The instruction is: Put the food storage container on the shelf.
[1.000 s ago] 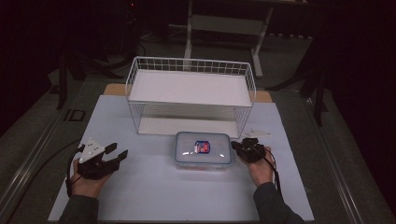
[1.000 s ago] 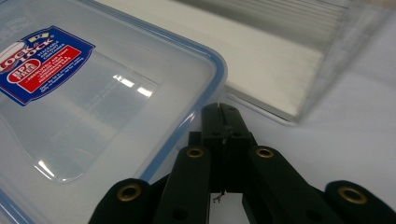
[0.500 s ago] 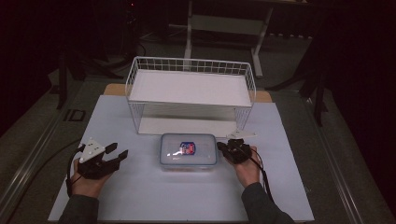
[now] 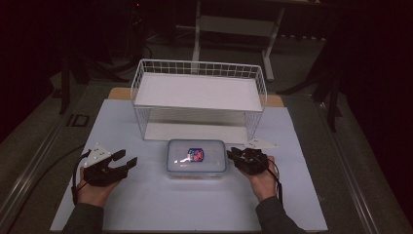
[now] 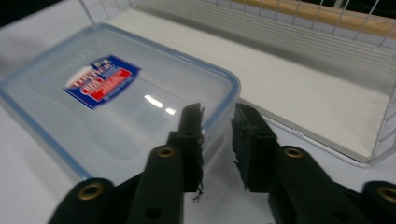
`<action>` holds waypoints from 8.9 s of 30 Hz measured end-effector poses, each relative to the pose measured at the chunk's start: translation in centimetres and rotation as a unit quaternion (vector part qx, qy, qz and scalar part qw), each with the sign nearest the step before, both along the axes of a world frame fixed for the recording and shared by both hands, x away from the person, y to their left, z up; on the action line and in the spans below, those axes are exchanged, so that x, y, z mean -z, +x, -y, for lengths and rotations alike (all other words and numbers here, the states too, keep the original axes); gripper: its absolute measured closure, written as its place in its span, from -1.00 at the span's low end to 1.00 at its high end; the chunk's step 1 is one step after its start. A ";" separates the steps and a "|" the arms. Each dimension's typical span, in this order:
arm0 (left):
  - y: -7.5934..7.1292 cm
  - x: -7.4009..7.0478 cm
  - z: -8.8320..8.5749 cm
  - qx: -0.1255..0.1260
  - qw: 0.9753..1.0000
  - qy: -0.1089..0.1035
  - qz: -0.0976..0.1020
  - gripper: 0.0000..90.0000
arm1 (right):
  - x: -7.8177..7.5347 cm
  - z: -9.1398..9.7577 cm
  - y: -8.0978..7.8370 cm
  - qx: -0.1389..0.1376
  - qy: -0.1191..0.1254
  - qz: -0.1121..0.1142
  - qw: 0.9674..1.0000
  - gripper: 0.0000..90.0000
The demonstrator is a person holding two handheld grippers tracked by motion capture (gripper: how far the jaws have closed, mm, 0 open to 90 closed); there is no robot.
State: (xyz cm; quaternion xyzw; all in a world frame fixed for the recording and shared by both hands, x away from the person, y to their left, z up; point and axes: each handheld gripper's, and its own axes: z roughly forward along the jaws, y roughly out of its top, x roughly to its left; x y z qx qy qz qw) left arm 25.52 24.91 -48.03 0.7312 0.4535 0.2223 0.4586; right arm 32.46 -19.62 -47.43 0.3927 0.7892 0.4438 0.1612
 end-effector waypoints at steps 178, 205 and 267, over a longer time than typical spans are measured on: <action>2.7 -5.0 6.9 0.124 0.973 -0.177 -0.083 0.09 | -4.6 1.1 -1.8 -0.088 0.172 -0.062 0.979 0.14; 4.5 -11.9 6.8 0.132 0.977 -0.169 -0.014 0.09 | -11.3 1.1 -0.2 -0.095 0.177 0.006 0.980 0.14; 13.4 -16.4 6.3 0.108 0.970 -0.214 0.024 0.09 | -16.2 0.4 8.3 -0.070 0.201 0.022 0.977 0.13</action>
